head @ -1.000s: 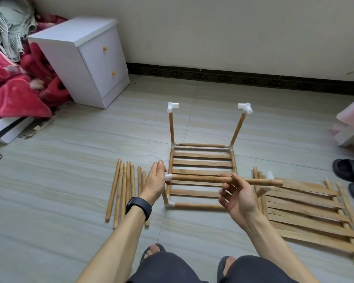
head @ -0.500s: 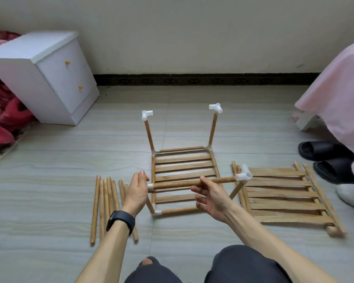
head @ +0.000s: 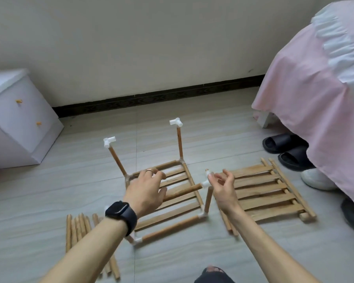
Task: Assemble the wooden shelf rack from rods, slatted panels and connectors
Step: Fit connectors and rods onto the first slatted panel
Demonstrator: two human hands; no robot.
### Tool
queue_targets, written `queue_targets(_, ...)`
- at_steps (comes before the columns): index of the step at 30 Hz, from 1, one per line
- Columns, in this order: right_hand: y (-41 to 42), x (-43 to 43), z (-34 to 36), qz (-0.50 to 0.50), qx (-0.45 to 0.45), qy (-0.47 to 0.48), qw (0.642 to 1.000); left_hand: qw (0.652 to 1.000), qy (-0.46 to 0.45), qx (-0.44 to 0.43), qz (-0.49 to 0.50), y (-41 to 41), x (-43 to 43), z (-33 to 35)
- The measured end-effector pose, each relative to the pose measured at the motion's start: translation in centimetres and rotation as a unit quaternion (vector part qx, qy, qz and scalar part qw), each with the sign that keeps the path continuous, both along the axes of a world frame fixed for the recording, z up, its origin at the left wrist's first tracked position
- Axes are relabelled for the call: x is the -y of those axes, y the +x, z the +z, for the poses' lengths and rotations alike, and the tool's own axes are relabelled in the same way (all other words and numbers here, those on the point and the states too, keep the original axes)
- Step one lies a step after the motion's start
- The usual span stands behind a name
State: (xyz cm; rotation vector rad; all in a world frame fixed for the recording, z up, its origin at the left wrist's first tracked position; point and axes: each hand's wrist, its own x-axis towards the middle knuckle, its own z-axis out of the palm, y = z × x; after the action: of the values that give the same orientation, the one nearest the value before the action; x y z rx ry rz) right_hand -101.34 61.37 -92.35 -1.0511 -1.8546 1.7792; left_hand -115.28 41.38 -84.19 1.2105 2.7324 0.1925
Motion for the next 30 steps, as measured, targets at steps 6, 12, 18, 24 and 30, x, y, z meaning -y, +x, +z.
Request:
queue_targets(6,-0.9,-0.5,-3.2,0.085,0.043,0.033,0.995,0.989,-0.09,0.068,-0.093,2.6,-8.7,-1.7)
queue_targets(12,-0.8,-0.4,-3.9,0.084,0.023,0.004,0.996,0.987,-0.041,0.129,-0.086,3.3,-9.7,-6.4)
queue_targets(18,-0.9,-0.4,-3.8,0.085,-0.003,-0.013,0.996,0.992,0.033,0.096,-0.077,1.6,-8.7,-6.0)
queue_targets(24,-1.0,0.3,-3.6,0.082,-0.001,-0.007,0.997,0.992,0.042,0.09,-0.078,1.7,-8.0,-5.6)
queue_targets(30,-0.8,0.9,-2.3,0.078,0.025,0.018,0.996,0.993,0.039,0.075,-0.085,1.8,-8.0,-5.6)
